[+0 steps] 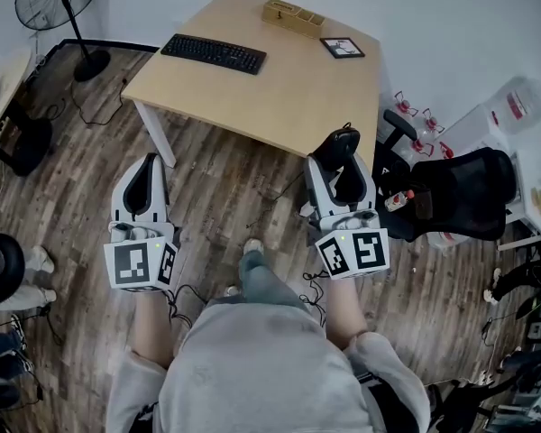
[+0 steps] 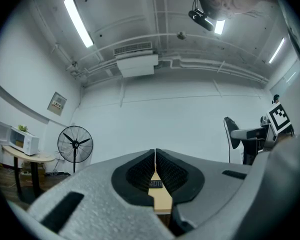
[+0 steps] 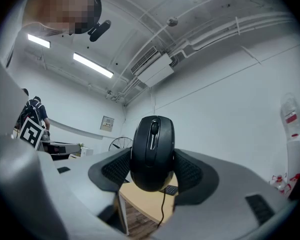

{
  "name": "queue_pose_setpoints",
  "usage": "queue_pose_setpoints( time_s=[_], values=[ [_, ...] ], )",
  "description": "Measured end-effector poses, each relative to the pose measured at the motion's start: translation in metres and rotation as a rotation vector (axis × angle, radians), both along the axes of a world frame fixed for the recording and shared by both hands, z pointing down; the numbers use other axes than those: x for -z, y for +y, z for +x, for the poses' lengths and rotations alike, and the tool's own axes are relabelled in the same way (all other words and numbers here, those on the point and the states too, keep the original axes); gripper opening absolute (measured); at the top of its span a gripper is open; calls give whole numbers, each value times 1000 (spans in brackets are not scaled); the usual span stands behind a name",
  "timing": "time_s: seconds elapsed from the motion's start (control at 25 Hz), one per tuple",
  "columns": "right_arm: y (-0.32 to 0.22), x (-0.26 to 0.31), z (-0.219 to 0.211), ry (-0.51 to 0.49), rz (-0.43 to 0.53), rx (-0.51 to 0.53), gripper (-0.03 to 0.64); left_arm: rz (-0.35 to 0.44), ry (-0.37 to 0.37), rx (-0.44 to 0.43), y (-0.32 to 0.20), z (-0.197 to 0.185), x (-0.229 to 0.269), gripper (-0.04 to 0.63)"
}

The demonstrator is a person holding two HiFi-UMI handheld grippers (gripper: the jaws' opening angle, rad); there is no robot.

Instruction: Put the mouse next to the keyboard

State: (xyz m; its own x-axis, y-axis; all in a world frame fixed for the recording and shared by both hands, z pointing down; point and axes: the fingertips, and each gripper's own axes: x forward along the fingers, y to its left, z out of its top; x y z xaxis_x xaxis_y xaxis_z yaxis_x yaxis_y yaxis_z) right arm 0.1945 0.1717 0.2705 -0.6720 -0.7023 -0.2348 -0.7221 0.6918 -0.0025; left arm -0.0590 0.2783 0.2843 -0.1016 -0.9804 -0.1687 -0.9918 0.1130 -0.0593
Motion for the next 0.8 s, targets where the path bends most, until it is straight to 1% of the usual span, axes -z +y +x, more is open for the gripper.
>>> queue_pose_setpoints(
  time_s=[0.16, 0.4, 0.8],
  values=[
    [-23, -3, -15, 9, 8, 7, 250, -2, -1, 7, -20, -14, -3, 14],
    [-72, -3, -38, -5, 4, 14, 250, -1, 0, 21, -63, -37, -3, 14],
    [-168, 7, -60, -11, 4, 21, 250, 4, -3, 33, -154, -60, 9, 14]
  ],
)
